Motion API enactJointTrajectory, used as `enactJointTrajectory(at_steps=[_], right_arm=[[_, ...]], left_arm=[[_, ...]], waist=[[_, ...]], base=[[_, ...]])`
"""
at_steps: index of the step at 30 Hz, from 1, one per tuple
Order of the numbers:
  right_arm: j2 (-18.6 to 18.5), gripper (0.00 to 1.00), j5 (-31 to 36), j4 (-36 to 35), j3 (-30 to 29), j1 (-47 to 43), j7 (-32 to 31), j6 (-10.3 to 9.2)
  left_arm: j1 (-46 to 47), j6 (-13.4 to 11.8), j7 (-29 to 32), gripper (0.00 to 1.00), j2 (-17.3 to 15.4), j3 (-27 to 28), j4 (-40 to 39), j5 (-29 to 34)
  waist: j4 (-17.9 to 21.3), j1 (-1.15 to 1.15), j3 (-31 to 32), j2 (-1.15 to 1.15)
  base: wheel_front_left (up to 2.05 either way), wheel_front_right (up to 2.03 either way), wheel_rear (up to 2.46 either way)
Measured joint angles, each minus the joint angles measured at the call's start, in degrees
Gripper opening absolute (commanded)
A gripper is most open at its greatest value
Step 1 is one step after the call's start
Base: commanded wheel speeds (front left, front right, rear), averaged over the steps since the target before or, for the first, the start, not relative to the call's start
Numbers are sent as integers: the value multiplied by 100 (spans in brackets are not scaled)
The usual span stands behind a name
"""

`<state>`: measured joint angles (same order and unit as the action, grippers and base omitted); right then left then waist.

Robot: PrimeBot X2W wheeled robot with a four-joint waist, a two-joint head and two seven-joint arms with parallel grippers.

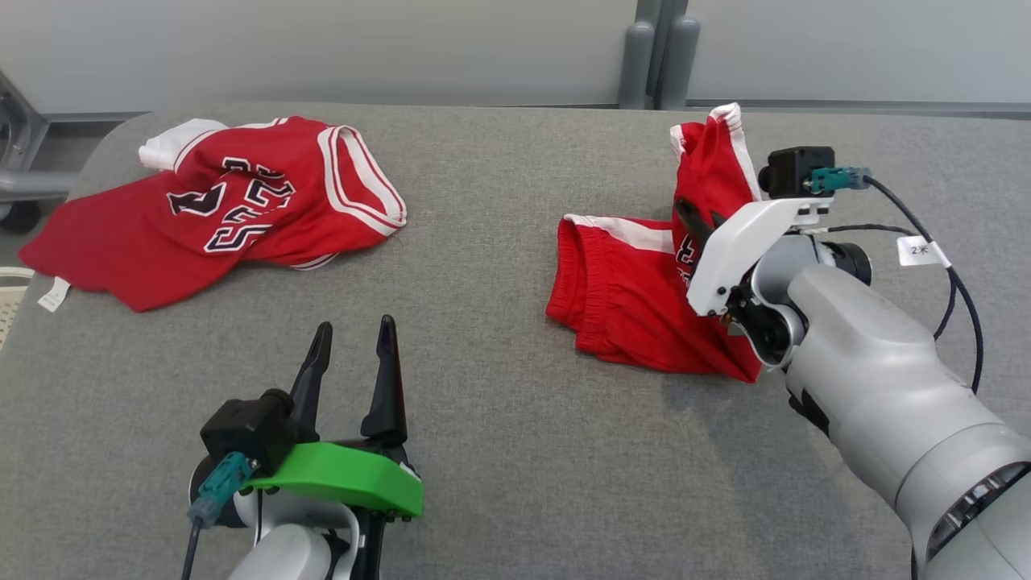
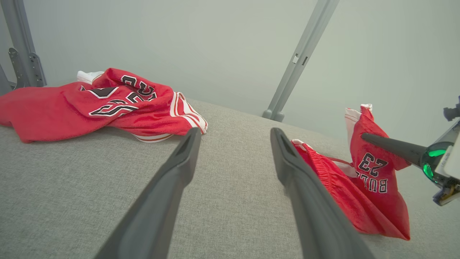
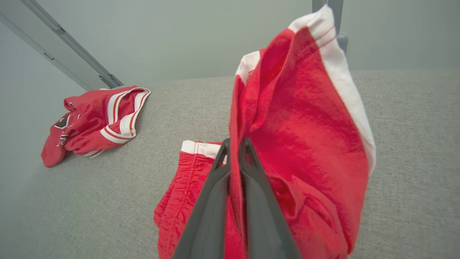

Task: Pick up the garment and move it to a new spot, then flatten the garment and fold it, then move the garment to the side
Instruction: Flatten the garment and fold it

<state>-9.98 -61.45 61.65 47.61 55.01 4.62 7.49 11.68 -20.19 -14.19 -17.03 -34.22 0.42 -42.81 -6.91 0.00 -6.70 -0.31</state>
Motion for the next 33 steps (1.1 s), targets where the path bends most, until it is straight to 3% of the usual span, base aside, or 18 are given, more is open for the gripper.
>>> enactJointTrajectory(at_steps=[12,22,23,25,26,27,33], right_arm=[[431,0,266,415,326,-91,-124,0],[587,0,466,514,604,-183,-169,0],[595,9,469,514,616,-183,-154,0],[614,38,477,510,650,-183,-141,0],[622,62,486,501,668,-183,-140,0],[628,100,486,478,679,-183,-131,0],[670,100,439,171,712,-194,-63,0]], left_arm=[[66,53,-10,100,111,-48,80,10],[68,78,-48,100,142,4,120,20],[68,78,-48,100,147,4,122,24],[68,79,-49,100,148,5,131,24],[68,83,-49,100,148,7,141,24],[68,85,-49,100,147,7,148,24],[59,82,-49,100,137,18,165,24]], waist=[[-362,0,-131,0],[-348,0,-170,0],[-340,0,-169,0],[-320,0,-162,0],[-309,0,-156,0],[-298,0,-148,0],[-184,0,-65,0]], base=[[0,0,0],[0,0,0],[0,0,0],[0,0,0],[0,0,0],[0,0,0],[0,0,0]])
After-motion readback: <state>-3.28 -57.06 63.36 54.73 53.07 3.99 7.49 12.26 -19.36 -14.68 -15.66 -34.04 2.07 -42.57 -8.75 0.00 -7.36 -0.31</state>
